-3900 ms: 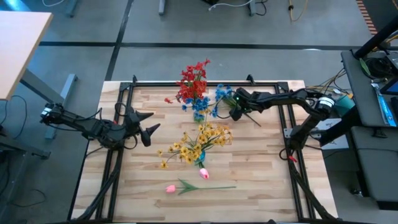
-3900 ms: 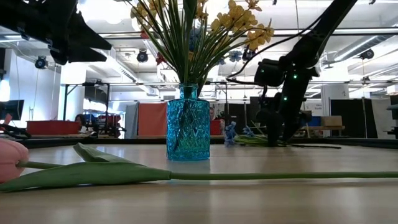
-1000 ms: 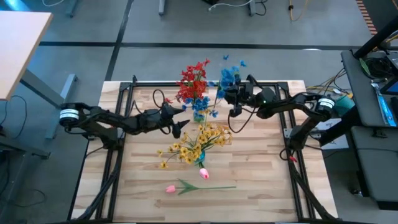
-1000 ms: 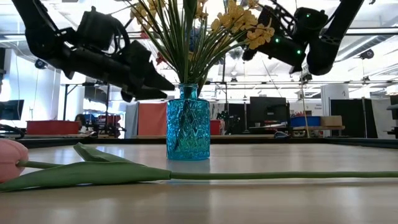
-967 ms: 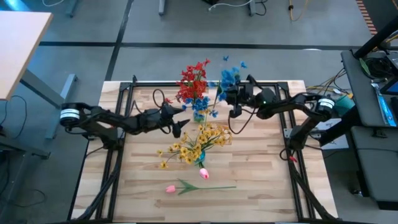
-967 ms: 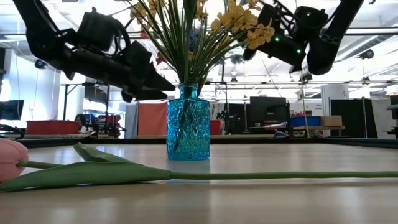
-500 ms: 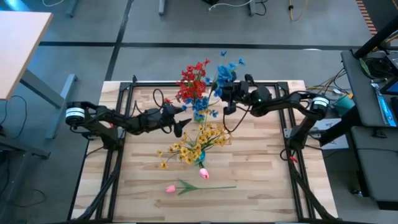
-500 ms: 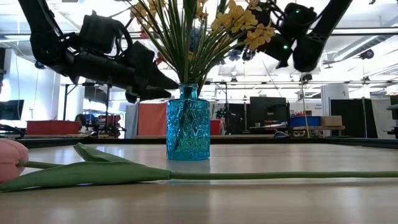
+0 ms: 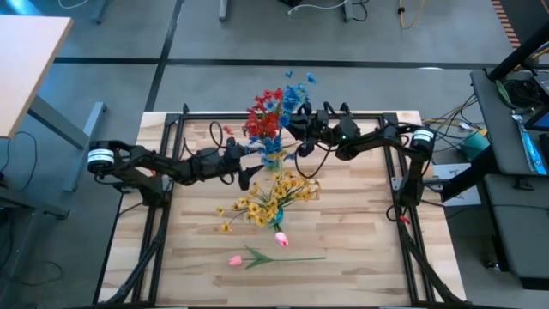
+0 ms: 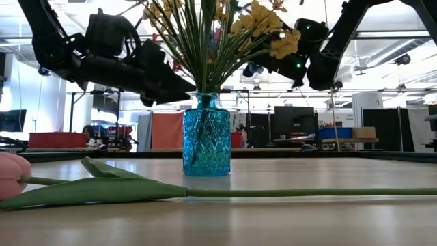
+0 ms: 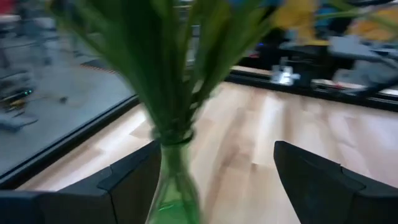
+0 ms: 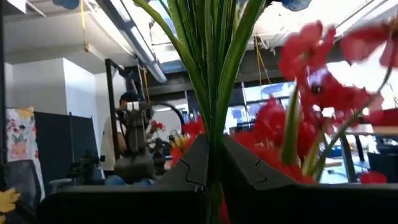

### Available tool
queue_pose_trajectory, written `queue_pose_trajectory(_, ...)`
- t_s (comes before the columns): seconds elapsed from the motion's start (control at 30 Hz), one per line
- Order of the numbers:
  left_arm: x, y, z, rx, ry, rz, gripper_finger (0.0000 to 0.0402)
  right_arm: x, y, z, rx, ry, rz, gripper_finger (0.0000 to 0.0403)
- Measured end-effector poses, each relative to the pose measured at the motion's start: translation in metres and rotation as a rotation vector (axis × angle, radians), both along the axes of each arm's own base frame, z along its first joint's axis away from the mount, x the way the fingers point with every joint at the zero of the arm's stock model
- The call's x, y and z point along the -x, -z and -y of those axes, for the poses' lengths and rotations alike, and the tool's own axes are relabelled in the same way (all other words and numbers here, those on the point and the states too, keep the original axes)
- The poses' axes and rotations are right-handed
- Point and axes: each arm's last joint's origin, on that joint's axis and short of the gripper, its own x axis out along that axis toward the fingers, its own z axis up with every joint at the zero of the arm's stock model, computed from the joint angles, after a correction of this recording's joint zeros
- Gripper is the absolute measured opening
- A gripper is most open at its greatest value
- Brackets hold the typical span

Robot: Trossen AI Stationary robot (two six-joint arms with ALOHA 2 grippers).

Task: Sort flowers into vase by color
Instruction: Put the blue flowers into the green vase

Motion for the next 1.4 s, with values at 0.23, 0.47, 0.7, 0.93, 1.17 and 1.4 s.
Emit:
queue_pose_trajectory(0.23,0.004,0.005,-0.017,-0.047,-0.003,-0.043,0.0295,-0.001,0.000,0.001,0.034,0.046,0.007,0.0018)
queue_pose_trajectory(0.47,-0.001,0.020,-0.019,-0.040,0.041,-0.063,0.0295,-0.001,0.000,0.002,0.020,0.039,0.007,0.0018)
queue_pose_trajectory(0.7,-0.006,0.039,-0.020,-0.039,0.065,-0.066,0.0295,-0.001,0.000,0.002,0.003,0.027,0.006,0.0018)
queue_pose_trajectory(0.93,-0.008,0.054,-0.028,-0.022,0.005,-0.021,0.0295,-0.001,0.000,0.002,-0.005,0.023,0.006,0.0018)
queue_pose_trajectory(1.17,-0.008,0.061,-0.033,-0.043,0.038,0.073,0.0295,-0.001,0.000,0.002,-0.015,0.019,0.003,0.0018)
queue_pose_trajectory(1.4,-0.025,0.064,-0.038,-0.056,0.087,0.120,0.0295,-0.002,0.003,0.003,-0.025,0.021,-0.021,0.0018)
